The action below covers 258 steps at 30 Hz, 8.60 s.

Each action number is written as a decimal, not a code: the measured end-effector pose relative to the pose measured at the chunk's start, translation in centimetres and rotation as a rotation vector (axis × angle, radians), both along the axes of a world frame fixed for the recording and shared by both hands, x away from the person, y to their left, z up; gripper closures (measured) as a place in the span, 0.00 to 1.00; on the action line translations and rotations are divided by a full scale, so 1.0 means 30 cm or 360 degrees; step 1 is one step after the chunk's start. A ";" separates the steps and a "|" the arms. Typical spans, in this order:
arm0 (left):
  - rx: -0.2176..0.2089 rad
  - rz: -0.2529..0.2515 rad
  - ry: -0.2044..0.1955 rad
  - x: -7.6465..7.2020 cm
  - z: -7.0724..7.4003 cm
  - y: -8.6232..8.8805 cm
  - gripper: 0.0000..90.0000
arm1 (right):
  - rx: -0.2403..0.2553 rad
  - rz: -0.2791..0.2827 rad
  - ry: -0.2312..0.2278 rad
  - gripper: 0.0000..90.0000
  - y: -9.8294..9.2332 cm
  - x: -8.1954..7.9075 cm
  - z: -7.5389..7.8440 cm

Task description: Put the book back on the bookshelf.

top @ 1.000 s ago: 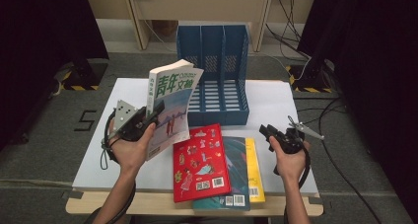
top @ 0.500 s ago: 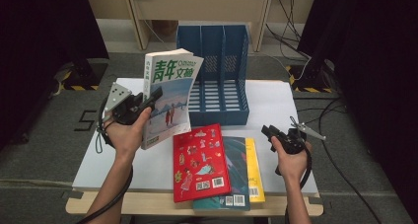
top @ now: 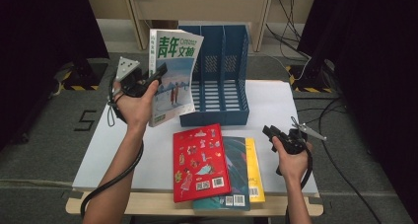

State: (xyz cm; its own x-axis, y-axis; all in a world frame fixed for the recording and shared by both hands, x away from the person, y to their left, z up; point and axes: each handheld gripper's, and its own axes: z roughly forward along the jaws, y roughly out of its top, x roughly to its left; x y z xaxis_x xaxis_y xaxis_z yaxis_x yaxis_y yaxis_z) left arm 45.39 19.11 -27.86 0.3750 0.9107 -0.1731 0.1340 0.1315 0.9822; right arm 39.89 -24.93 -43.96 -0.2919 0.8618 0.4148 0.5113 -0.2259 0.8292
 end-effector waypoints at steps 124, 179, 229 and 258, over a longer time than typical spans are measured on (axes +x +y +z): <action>-0.0080 -0.0041 0.0107 0.305 -0.062 -0.274 0.80 | -0.0003 0.0015 0.0078 0.70 -0.020 0.019 -0.061; 0.0069 0.0060 0.0347 0.378 -0.125 -0.241 0.75 | 0.0012 0.0006 0.0092 0.70 -0.025 0.019 -0.070; 0.0236 0.0076 0.0698 0.555 -0.051 -0.302 0.75 | 0.0022 0.0014 0.0132 0.69 -0.038 0.022 -0.080; 0.0084 0.0100 0.0191 0.438 -0.082 -0.250 0.82 | 0.0029 0.0025 0.0163 0.69 -0.035 0.027 -0.089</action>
